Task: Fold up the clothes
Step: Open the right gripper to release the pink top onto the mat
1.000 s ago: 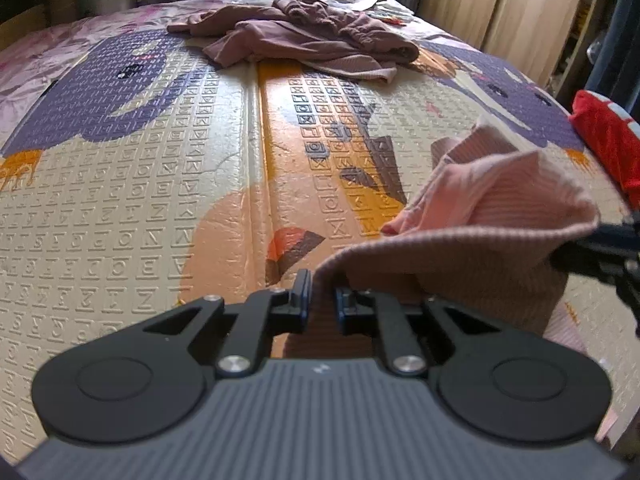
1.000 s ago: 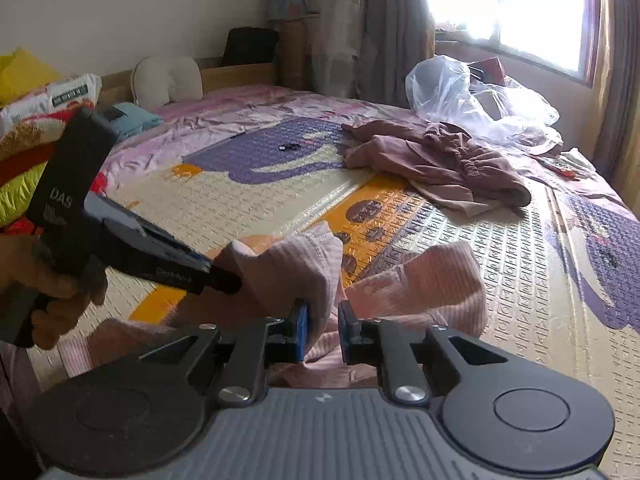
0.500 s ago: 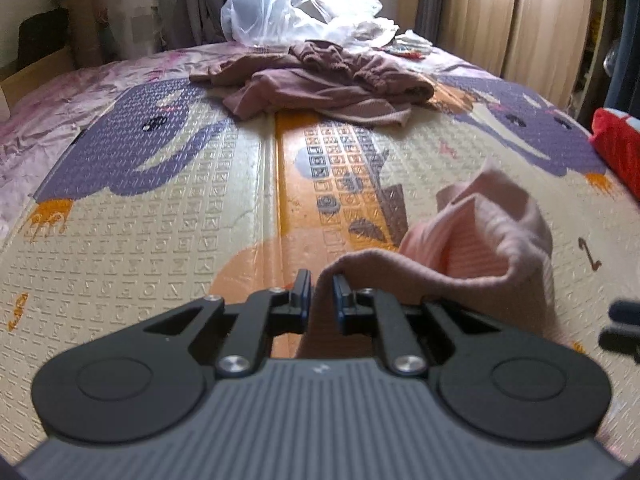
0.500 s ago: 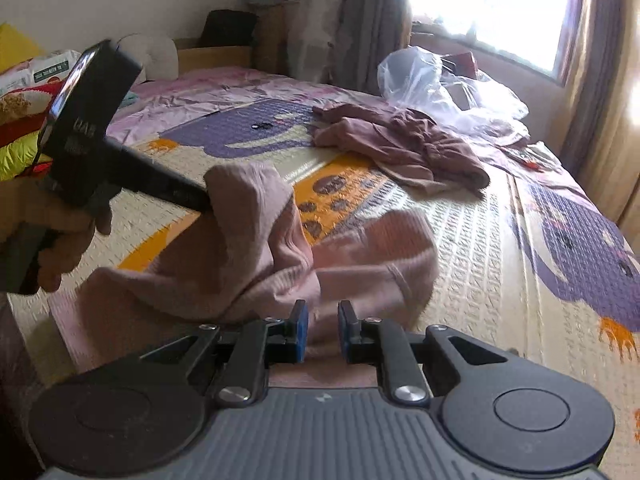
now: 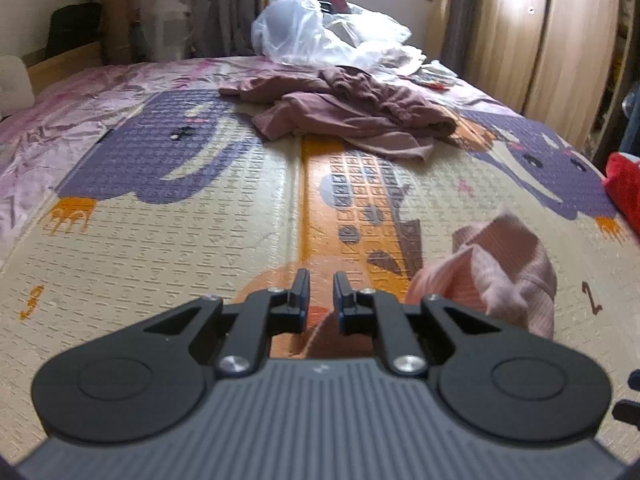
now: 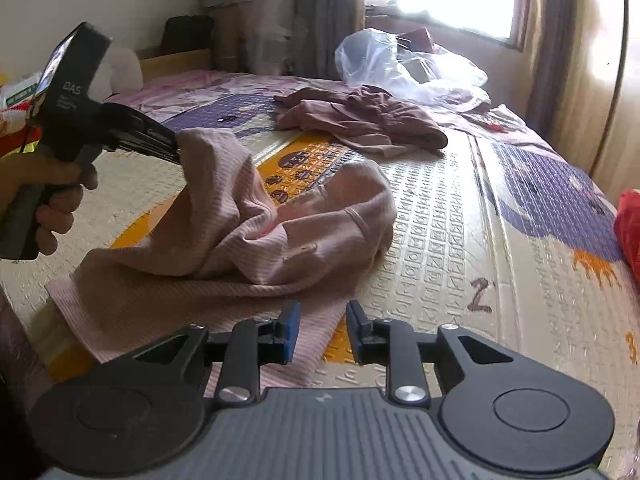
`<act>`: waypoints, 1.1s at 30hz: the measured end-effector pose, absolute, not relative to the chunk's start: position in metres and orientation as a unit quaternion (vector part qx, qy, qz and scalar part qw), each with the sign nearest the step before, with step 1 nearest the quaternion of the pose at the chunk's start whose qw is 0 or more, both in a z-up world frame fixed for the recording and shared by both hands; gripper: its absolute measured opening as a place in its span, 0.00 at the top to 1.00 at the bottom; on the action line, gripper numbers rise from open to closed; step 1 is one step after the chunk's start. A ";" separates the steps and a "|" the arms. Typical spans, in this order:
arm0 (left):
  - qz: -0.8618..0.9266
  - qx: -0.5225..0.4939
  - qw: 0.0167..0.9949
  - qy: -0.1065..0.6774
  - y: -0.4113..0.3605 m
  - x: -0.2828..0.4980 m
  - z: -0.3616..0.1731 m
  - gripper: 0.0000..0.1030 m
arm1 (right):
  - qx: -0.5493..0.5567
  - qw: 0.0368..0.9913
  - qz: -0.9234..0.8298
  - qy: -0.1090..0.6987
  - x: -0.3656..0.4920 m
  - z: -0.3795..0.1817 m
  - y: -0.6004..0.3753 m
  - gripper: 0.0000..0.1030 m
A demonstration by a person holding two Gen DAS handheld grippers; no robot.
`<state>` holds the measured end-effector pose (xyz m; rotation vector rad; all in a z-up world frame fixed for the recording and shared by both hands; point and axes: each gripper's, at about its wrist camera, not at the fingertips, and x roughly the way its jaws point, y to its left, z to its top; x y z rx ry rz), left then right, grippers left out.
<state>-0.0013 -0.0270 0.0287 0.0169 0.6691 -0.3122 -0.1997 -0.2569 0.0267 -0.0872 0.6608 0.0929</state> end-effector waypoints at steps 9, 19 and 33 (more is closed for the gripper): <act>-0.125 0.001 0.934 0.335 -0.015 0.001 0.026 0.85 | -0.047 0.941 0.020 0.335 -0.209 0.029 -0.269 0.20; -0.114 0.005 0.932 0.343 -0.013 0.001 0.022 0.41 | 0.045 0.921 0.004 0.388 -0.206 0.004 -0.296 0.11; -0.111 0.004 0.931 0.348 -0.015 0.001 0.019 0.15 | 0.019 0.900 0.000 0.436 -0.199 -0.016 -0.280 0.04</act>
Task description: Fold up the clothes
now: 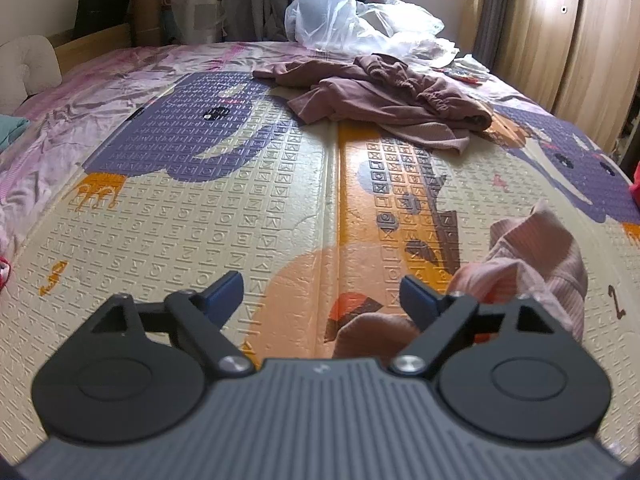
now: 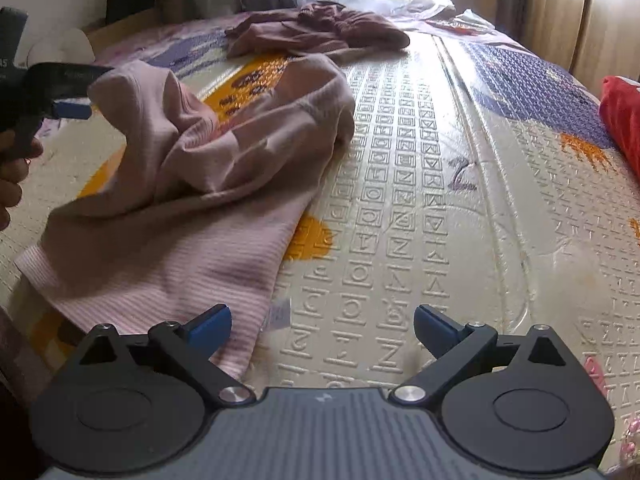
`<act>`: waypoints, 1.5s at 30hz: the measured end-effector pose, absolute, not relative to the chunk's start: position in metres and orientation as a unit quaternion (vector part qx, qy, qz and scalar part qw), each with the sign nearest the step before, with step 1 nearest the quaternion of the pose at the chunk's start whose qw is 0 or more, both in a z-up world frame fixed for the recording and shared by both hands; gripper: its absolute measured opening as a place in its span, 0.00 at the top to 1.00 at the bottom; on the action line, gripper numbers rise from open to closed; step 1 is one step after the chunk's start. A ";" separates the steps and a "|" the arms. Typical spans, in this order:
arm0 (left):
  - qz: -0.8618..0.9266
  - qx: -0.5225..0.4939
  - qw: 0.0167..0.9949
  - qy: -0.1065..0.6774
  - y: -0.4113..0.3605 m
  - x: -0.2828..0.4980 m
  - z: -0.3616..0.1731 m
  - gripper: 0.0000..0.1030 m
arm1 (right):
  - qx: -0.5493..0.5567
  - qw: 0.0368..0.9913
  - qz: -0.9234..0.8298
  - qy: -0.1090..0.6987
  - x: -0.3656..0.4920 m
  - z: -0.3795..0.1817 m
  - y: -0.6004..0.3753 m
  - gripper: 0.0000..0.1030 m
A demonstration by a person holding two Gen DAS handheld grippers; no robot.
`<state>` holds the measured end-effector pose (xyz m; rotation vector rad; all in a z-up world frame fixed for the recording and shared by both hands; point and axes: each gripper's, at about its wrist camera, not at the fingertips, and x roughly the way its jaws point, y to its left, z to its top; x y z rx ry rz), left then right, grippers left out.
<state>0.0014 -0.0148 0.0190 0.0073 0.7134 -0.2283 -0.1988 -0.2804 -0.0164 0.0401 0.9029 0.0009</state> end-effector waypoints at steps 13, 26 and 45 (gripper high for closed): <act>-0.111 0.005 0.930 0.350 -0.016 0.002 0.018 0.12 | 0.008 0.893 -0.011 0.449 -0.198 -0.026 -0.277 0.01; -0.114 0.004 0.929 0.353 -0.017 0.002 0.017 0.10 | 0.005 0.894 -0.014 0.447 -0.198 -0.026 -0.277 0.01; -0.116 0.000 0.928 0.354 -0.016 0.003 0.017 0.09 | 0.000 0.894 -0.015 0.448 -0.198 -0.027 -0.275 0.00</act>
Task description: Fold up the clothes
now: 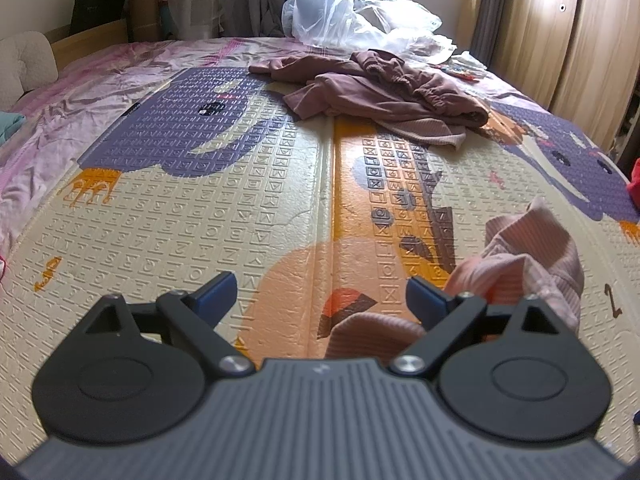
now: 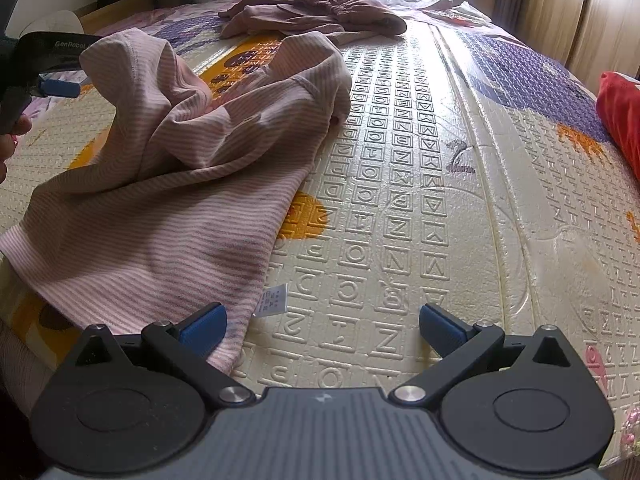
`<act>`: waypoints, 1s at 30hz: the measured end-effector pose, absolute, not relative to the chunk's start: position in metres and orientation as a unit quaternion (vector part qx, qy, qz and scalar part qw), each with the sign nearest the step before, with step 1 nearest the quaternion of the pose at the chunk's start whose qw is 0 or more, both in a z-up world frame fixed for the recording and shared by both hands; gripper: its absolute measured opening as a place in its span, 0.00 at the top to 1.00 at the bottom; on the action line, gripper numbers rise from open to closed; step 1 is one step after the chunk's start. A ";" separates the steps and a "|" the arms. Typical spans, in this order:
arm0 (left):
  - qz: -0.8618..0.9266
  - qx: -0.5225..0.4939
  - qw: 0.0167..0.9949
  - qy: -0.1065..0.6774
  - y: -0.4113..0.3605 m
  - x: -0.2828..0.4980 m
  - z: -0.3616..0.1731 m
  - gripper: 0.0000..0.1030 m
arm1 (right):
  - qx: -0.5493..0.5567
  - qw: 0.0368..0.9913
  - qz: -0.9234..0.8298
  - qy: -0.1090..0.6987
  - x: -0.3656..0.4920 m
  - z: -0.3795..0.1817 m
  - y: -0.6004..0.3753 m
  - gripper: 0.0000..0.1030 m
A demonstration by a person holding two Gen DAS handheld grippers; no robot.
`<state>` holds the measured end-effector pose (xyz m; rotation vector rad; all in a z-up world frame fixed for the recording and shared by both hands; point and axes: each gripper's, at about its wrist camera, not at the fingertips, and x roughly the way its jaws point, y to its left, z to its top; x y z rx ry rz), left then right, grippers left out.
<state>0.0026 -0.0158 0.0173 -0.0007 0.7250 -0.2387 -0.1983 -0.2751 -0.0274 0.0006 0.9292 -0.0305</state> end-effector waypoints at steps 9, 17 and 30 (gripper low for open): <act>-0.117 -0.004 0.928 0.354 -0.015 0.002 0.018 0.09 | -0.001 0.895 -0.015 0.446 -0.199 -0.028 -0.274 0.00; -0.118 -0.006 0.928 0.354 -0.015 0.002 0.019 0.09 | -0.002 0.895 -0.014 0.445 -0.199 -0.028 -0.274 0.00; -0.118 -0.009 0.927 0.355 -0.014 0.002 0.021 0.07 | -0.004 0.895 -0.015 0.446 -0.199 -0.028 -0.274 0.00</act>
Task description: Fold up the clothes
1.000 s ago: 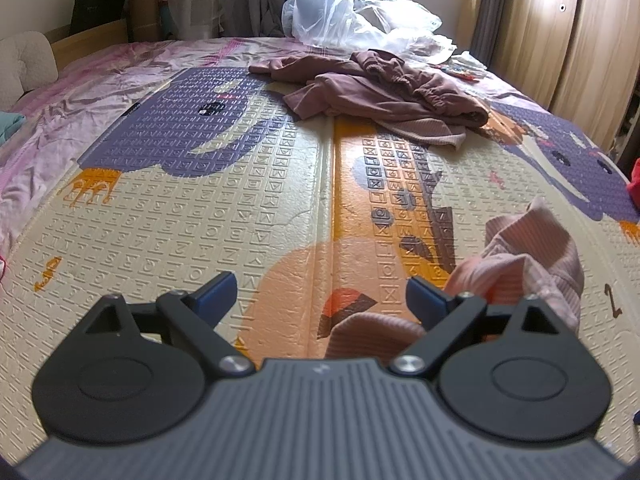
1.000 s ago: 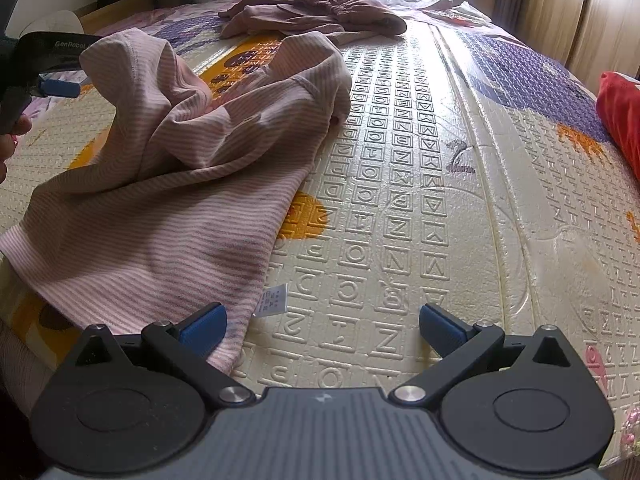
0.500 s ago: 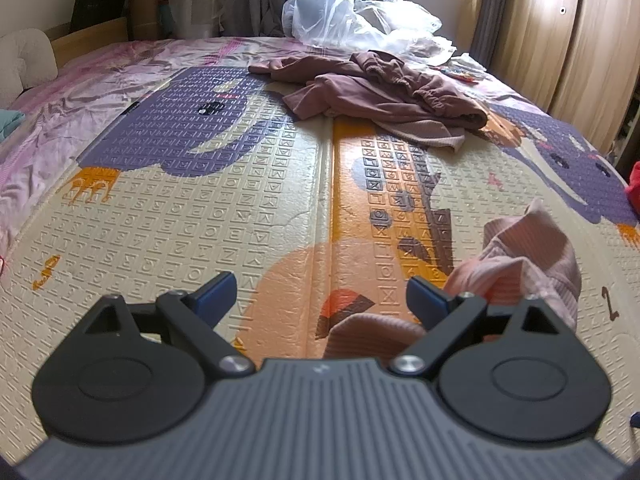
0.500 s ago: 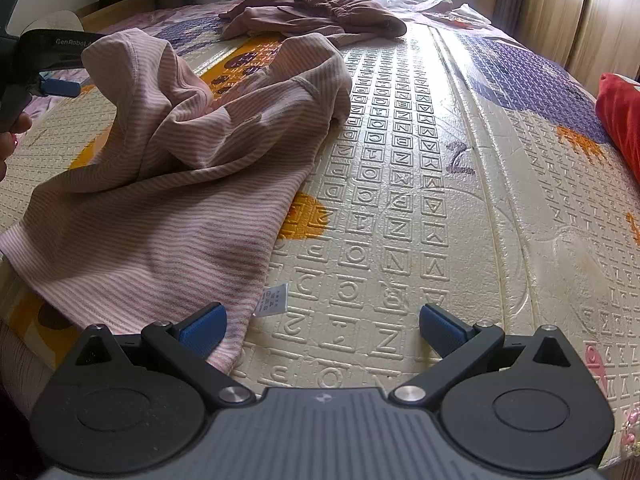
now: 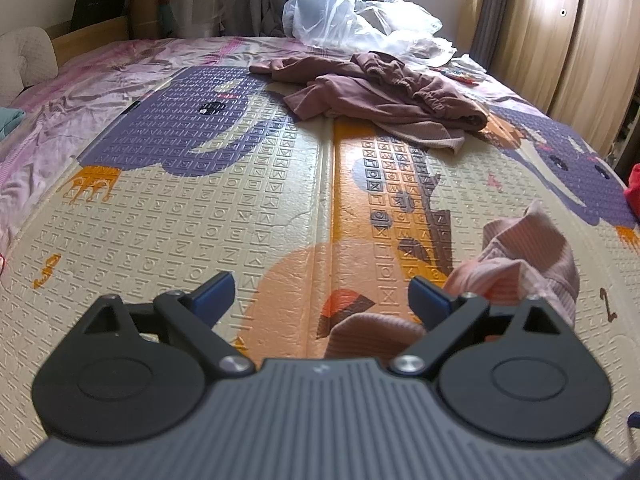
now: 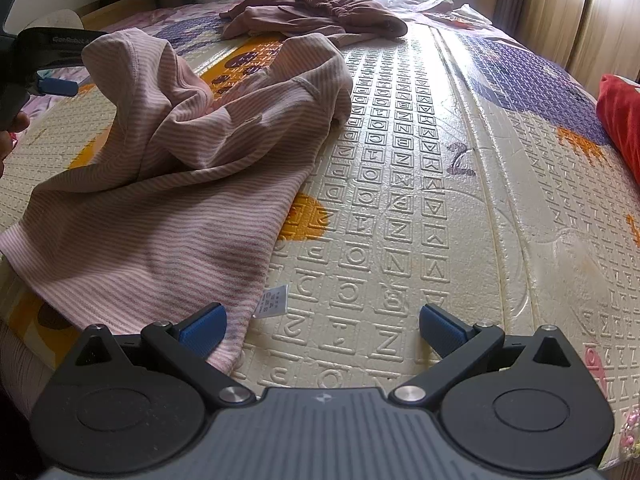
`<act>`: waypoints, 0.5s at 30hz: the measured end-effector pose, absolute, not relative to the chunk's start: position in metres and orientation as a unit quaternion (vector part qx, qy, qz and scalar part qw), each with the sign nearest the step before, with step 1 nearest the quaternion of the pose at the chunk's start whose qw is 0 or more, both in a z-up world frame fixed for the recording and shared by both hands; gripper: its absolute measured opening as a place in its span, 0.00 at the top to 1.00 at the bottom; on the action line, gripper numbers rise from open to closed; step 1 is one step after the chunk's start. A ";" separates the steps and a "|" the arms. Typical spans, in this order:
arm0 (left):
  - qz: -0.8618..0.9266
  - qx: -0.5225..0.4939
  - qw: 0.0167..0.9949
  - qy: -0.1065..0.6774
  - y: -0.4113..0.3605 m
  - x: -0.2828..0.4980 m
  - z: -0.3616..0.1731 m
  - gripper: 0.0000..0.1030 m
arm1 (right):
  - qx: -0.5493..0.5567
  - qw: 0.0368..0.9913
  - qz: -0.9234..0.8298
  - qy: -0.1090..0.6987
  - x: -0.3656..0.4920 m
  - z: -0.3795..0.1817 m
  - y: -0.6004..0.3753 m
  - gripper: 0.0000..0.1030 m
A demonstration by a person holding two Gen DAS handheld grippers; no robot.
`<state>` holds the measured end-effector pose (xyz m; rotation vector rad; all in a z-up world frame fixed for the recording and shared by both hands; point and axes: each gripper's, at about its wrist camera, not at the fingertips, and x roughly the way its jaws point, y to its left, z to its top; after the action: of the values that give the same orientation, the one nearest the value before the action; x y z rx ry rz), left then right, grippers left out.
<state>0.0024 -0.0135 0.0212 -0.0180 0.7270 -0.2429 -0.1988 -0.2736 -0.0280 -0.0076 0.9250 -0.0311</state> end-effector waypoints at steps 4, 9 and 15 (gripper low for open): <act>-0.118 -0.011 0.928 0.354 -0.013 0.002 0.021 0.07 | -0.004 0.895 -0.015 0.446 -0.199 -0.028 -0.274 0.00; -0.118 -0.013 0.928 0.353 -0.012 0.002 0.022 0.07 | -0.006 0.894 -0.015 0.448 -0.197 -0.027 -0.273 0.01; -0.117 -0.015 0.928 0.352 -0.009 0.001 0.024 0.06 | -0.007 0.894 -0.017 0.447 -0.196 -0.026 -0.272 0.01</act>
<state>0.0013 -0.0090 0.0236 -0.0307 0.7221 -0.2393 -0.1965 -0.2721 -0.0260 -0.0148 0.9276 -0.0344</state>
